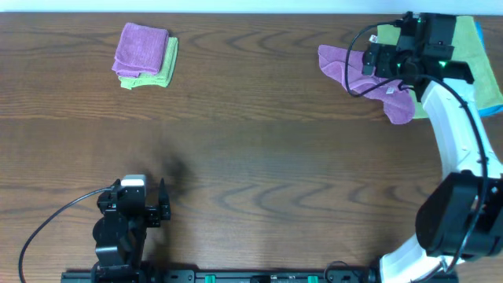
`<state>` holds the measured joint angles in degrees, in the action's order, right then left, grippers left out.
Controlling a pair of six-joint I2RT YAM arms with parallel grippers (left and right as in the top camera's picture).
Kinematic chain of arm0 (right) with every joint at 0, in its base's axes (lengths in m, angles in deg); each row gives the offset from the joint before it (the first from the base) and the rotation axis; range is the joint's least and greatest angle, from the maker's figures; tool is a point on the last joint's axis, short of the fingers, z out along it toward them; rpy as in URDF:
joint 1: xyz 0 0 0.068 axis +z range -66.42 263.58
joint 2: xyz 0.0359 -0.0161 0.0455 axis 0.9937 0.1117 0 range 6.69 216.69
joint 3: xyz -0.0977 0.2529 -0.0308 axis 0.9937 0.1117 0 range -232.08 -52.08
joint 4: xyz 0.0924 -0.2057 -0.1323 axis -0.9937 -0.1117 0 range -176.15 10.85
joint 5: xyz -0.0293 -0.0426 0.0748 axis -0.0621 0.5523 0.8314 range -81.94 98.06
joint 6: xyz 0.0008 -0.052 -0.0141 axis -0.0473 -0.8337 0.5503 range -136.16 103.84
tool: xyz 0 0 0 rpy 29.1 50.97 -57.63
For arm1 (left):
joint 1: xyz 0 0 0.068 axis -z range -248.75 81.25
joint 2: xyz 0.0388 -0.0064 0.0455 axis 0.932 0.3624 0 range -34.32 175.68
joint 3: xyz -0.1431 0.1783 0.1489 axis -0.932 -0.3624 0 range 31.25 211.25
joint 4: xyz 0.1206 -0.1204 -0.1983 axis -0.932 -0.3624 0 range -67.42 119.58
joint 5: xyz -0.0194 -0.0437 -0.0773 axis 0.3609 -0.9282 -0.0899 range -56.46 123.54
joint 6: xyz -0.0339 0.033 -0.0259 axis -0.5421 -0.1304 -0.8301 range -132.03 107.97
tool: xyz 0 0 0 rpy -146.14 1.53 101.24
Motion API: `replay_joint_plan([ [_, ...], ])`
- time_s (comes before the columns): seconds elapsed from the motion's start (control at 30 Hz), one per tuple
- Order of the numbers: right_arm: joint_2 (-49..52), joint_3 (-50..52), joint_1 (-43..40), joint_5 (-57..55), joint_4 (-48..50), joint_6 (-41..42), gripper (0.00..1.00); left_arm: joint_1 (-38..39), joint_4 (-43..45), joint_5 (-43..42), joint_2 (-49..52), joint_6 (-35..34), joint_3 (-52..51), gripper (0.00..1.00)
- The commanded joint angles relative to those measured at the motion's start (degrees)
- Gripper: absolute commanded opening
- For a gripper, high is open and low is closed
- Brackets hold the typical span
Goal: Fold the cloth
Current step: 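Reach the right gripper to the crumpled purple cloth on the green cloth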
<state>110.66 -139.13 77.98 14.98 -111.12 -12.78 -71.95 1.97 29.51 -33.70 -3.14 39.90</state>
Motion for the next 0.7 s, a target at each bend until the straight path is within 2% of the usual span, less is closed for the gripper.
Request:
replay_joint_plan([
  [0.0,1.8,-1.2,0.1,2.2,1.0,-2.0,0.99,0.2,-0.5,0.6,-0.4,0.5,-0.8,0.95],
  [0.07,3.4,-1.2,0.1,4.6,1.9,-5.4,0.99,0.2,-0.5,0.6,-0.4,0.5,-0.8,0.95],
  [0.4,14.7,-1.2,0.7,5.1,5.9,-10.4,0.99,0.2,-0.5,0.6,-0.4,0.5,-0.8,0.95],
  [0.6,19.1,-1.2,1.1,5.1,6.6,-11.2,0.99,0.2,-0.5,0.6,-0.4,0.5,-0.8,0.95],
  [0.67,19.9,-1.2,1.1,5.1,6.4,-11.2,0.96,0.2,-0.5,0.6,-0.4,0.5,-0.8,0.95],
])
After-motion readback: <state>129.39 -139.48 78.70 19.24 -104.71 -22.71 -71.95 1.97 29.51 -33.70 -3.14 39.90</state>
